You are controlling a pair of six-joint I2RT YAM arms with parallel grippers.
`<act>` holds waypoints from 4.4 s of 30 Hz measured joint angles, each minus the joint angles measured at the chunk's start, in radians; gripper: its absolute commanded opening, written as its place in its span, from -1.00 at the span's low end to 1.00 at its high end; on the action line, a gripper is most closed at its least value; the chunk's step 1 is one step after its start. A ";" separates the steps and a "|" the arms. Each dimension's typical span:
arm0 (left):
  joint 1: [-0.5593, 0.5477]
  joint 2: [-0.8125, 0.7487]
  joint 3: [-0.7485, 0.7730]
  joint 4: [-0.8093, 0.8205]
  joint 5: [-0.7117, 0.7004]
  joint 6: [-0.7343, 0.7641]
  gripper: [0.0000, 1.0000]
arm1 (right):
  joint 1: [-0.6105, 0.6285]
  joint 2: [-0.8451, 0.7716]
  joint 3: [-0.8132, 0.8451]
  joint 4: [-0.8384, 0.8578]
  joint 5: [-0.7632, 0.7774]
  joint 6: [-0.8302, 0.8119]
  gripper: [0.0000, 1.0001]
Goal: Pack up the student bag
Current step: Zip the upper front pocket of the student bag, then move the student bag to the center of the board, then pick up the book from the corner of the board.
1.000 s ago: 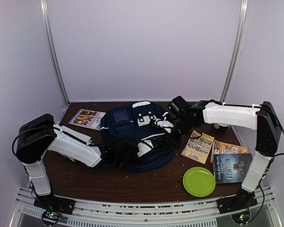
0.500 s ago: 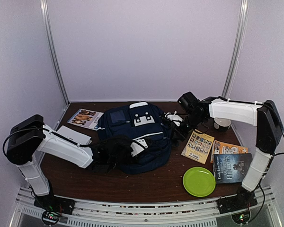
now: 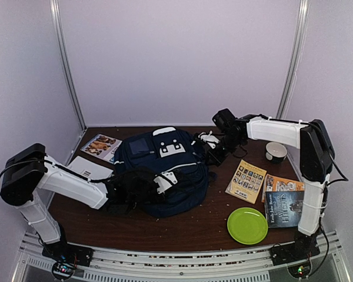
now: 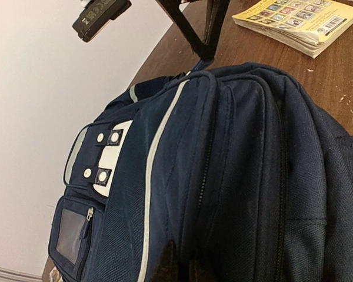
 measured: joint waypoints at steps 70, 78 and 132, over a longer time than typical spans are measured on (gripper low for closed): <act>0.511 0.177 0.333 -0.781 0.286 -1.007 0.34 | 0.248 -0.103 -0.278 0.061 0.013 -0.117 0.09; 0.513 0.216 0.411 -0.791 0.275 -0.993 0.37 | 0.232 -0.100 -0.264 0.024 0.002 -0.109 0.11; 0.197 0.023 0.419 -0.671 0.752 -0.557 0.31 | -1.152 -0.743 -0.603 -0.525 0.202 -0.692 0.29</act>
